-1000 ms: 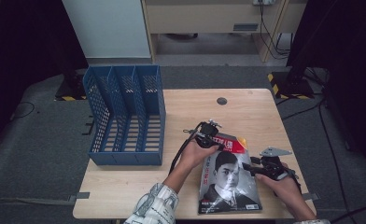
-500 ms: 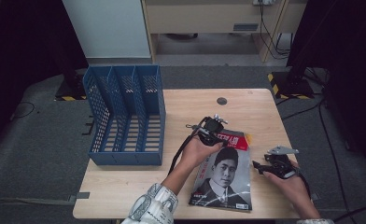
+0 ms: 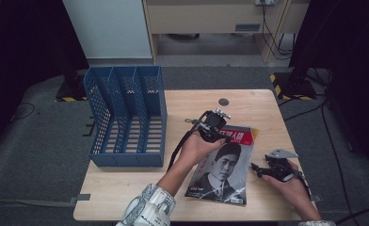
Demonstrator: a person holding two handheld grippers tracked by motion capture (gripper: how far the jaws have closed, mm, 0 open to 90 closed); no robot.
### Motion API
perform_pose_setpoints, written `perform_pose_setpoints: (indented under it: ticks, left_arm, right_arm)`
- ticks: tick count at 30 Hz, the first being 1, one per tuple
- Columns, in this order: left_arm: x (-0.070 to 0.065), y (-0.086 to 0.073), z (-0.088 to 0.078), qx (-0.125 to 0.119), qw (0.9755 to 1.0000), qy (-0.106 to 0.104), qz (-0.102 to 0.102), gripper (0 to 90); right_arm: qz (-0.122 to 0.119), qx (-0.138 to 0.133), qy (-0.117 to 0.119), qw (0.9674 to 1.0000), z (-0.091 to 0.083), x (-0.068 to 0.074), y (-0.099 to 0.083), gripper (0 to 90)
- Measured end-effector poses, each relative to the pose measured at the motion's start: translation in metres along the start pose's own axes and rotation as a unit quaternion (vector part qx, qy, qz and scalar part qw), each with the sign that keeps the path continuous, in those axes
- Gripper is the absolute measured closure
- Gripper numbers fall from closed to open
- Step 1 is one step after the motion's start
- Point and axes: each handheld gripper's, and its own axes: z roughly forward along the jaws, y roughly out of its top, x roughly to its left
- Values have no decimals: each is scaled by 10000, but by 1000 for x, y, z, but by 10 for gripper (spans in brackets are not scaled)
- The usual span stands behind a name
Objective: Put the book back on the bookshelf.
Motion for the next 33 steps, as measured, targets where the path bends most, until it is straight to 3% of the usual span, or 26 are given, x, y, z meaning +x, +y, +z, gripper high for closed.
perform_pose_setpoints:
  ticks: [11, 15, 24, 33]
  left_arm:
    - [-5, 19, -28, -114, 9999, -50, -35, 864]
    - [-5, 25, -37, -182, 9996, -189, -123, 864]
    - [-2, 27, -47, -370, 9963, -615, -470, 864]
    - [-1, 29, -50, -499, 9943, -732, -590, 863]
  right_arm:
    - [-10, 16, 50, 10000, 0, 1, 0, 269]
    - [-54, -9, 44, 10000, 0, 1, 0, 269]
    - [-46, 24, 65, 10000, 0, 2, 0, 269]
    - [-51, 26, 75, 10000, 0, 3, 0, 269]
